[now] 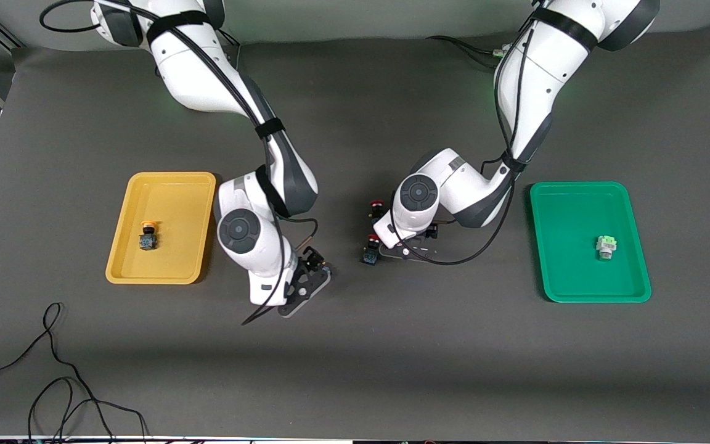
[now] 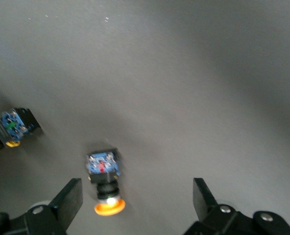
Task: Place green and yellow buttons in trays
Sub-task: 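Grasp the orange button with the right gripper while the left grasps green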
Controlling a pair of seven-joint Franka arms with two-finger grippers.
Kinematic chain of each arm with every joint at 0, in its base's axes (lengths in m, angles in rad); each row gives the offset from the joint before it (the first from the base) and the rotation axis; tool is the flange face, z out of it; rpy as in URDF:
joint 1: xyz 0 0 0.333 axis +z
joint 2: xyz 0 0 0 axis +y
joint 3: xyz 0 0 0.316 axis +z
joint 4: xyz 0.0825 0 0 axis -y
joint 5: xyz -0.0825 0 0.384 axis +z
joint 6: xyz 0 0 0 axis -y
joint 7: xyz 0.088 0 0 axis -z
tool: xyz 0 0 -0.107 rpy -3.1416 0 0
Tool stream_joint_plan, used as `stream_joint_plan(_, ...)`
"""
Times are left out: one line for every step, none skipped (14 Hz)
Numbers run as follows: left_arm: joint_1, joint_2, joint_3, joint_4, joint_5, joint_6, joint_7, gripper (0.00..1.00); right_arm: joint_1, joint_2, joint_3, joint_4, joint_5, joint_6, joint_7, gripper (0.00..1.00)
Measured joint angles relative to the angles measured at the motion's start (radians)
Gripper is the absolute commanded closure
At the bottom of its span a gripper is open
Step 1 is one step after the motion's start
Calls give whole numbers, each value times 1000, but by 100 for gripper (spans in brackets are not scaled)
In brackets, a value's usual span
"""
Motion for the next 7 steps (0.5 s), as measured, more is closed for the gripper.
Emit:
stream_joint_plan(-2,0,1,-1,1,0,-1,3,0,7,13,0,1,18,11,0)
stream_joint_plan(-3,0,2,-1,2,0,-1,3,0,18,25,-1,1,41,30,0)
stream_joint_plan(-3,0,3,-1,2,0,-1,4,0,32,35,-2,1,65,47,0)
stream_joint_plan(-3,0,5,-1,2,0,-2,7,1,51,46,-5,1,91,56,0)
stream_joint_plan(-3,0,8,-2,3,0,-2,11,5,71,53,-8,1,115,62,0)
stream_joint_plan(-3,0,13,-1,4,1,-2,19,9,88,55,-15,1,138,66,0)
stream_joint_plan(-3,0,16,-2,6,1,-2,43,12,100,57,-26,1,163,67,0)
